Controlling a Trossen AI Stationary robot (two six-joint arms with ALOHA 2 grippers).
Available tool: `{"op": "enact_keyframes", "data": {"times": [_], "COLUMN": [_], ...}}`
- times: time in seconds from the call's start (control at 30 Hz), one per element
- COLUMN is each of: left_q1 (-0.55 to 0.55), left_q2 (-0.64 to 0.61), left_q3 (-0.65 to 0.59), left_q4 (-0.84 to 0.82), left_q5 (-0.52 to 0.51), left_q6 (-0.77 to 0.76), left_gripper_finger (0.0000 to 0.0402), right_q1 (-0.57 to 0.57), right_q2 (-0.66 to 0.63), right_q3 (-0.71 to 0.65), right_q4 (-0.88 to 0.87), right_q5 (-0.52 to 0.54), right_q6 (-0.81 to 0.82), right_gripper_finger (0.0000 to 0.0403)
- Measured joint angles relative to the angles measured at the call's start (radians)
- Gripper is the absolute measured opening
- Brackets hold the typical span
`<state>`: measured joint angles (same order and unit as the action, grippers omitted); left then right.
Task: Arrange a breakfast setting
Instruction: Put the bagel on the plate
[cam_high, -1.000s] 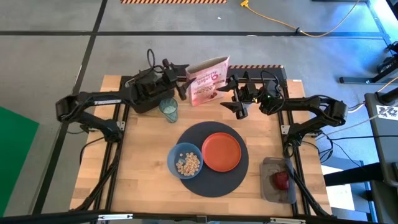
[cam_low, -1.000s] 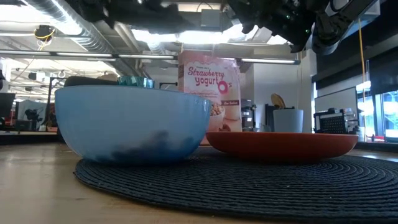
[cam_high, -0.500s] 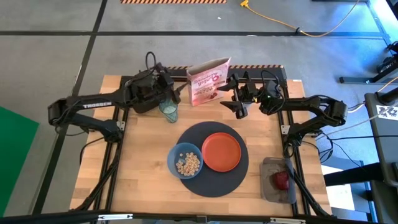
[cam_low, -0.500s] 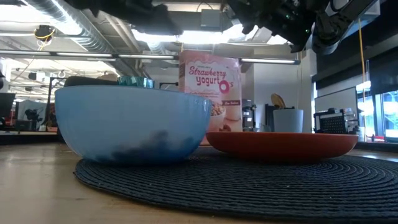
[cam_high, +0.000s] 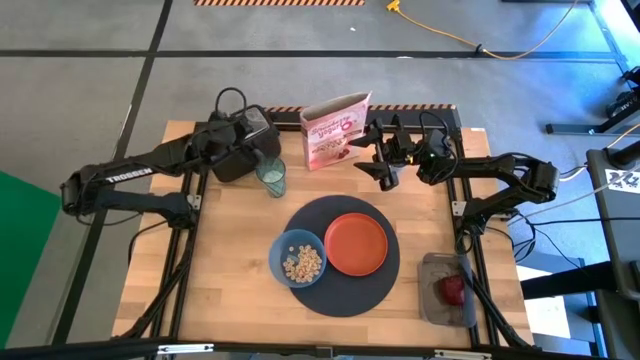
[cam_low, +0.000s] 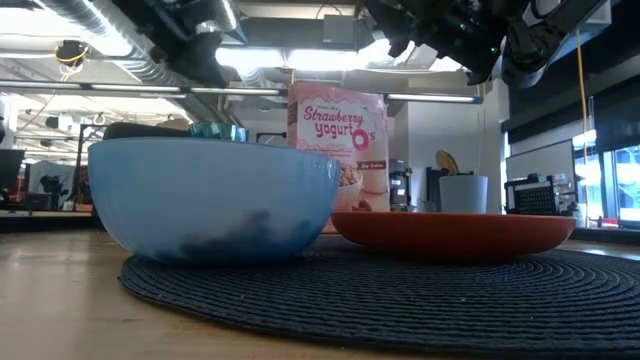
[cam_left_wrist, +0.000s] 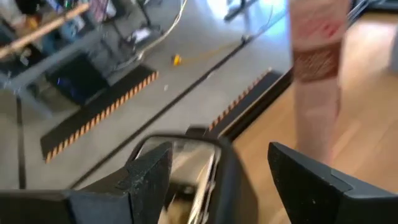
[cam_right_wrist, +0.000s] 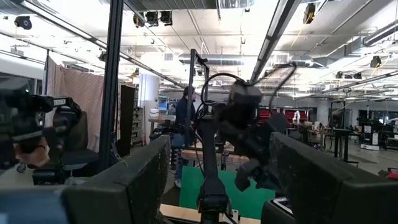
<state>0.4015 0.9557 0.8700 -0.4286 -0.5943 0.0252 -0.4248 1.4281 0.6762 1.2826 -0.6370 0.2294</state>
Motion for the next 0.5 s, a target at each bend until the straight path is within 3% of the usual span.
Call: {"op": "enact_keyframes", "data": {"times": [0.27, 0.5], "left_q1": [0.148, 0.269], "left_q2": [-0.009, -0.009], "left_q3": [0.0, 0.0], "left_q4": [-0.163, -0.201], "left_q5": [0.153, 0.277], "left_q6": [-0.091, -0.071], "left_gripper_finger": [0.025, 0.025], "right_q1": [0.0, 0.0], "right_q2": [0.0, 0.0], "right_q3": [0.0, 0.0], "right_q4": [0.001, -0.001], "right_q5": [-0.01, -0.052], "right_q6": [0.014, 0.035], "right_gripper_finger": [0.0263, 0.0263]}}
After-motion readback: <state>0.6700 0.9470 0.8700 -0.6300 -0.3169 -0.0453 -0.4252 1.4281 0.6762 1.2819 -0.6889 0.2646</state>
